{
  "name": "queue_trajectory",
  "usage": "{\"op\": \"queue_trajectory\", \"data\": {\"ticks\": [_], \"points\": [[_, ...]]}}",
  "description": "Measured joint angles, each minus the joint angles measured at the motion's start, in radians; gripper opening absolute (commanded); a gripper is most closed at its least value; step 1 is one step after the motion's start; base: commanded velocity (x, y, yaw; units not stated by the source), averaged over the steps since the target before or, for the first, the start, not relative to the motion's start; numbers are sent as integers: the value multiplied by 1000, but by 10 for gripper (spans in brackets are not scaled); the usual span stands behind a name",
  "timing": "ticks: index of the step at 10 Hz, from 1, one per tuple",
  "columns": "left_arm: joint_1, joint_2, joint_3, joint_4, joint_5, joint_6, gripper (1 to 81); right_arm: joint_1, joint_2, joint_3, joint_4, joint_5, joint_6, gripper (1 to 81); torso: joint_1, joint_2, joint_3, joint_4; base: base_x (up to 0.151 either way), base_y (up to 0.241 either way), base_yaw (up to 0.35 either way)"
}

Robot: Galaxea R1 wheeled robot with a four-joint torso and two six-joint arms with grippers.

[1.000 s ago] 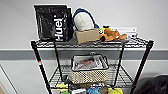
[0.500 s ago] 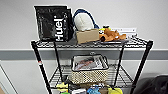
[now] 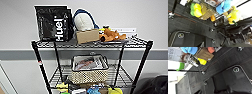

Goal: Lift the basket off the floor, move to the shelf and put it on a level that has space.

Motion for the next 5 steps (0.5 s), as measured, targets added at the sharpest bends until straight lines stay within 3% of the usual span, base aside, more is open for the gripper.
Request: {"op": "queue_trajectory", "data": {"ticks": [5], "points": [[36, 200, -260, 3, 70, -1, 811, -53, 192, -282, -50, -26, -3, 811, 0, -1, 1, 0, 0, 0, 0]]}}
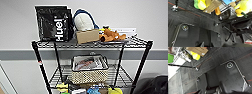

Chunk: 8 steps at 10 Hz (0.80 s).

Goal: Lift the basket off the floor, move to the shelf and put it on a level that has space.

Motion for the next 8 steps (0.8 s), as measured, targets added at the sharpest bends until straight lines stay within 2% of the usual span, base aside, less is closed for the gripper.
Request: {"op": "queue_trajectory", "data": {"ticks": [3, 8], "points": [[4, 100, -139, 1, 47, 0, 811, -19, 130, -214, -11, -26, 0, 811, 0, 0, 0, 0, 0, 0, 0], [17, 202, -313, 3, 100, 0, 811, -25, 339, -558, -45, -83, -3, 811, 0, 0, 0, 0, 0, 0, 0]]}}
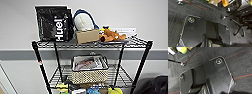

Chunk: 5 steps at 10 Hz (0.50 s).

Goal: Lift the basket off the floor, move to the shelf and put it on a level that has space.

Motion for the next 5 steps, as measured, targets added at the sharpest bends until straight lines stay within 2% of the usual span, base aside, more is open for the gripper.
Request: {"op": "queue_trajectory", "data": {"ticks": [5], "points": [[-1, 158, -279, 8, 66, 0, 811, -13, 159, -212, -82, -77, -1, 811, 0, 0, 0, 0, 0, 0, 0]]}}
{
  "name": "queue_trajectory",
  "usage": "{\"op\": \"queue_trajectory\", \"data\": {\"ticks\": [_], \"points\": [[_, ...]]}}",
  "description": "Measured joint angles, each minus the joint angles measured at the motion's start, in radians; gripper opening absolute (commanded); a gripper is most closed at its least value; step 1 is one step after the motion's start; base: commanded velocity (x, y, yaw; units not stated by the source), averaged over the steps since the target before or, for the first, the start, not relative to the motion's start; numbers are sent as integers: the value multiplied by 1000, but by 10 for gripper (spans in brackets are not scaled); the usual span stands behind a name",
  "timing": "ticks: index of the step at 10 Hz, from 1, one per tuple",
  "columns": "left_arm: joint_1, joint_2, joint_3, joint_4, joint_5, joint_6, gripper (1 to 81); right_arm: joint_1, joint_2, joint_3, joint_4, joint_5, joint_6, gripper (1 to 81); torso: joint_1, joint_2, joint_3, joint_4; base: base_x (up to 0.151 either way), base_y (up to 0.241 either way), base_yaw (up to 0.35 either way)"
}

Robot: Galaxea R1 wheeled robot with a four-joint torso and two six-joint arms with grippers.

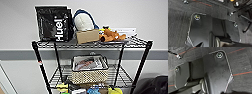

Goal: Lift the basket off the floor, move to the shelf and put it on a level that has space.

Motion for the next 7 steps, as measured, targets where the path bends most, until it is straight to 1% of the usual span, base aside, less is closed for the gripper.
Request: {"op": "queue_trajectory", "data": {"ticks": [2, 3, 5, 7], "points": [[-4, 63, -113, 2, 38, 0, 811, -3, 40, -30, -14, -49, 0, 811, 0, 0, 0, 0, 0, 0, 0], [-8, 99, -157, 4, 62, 0, 811, -6, 44, -30, -15, -50, 0, 811, 0, 0, 0, 0, 0, 0, 0], [-20, 164, -220, 6, 133, 1, 811, -11, 41, -36, -15, -57, 0, 811, 0, 0, 0, 0, 0, 0, 0], [-22, 193, -267, 7, 164, 1, 811, -11, 47, -36, -15, -57, 0, 811, 0, 0, 0, 0, 0, 0, 0]]}}
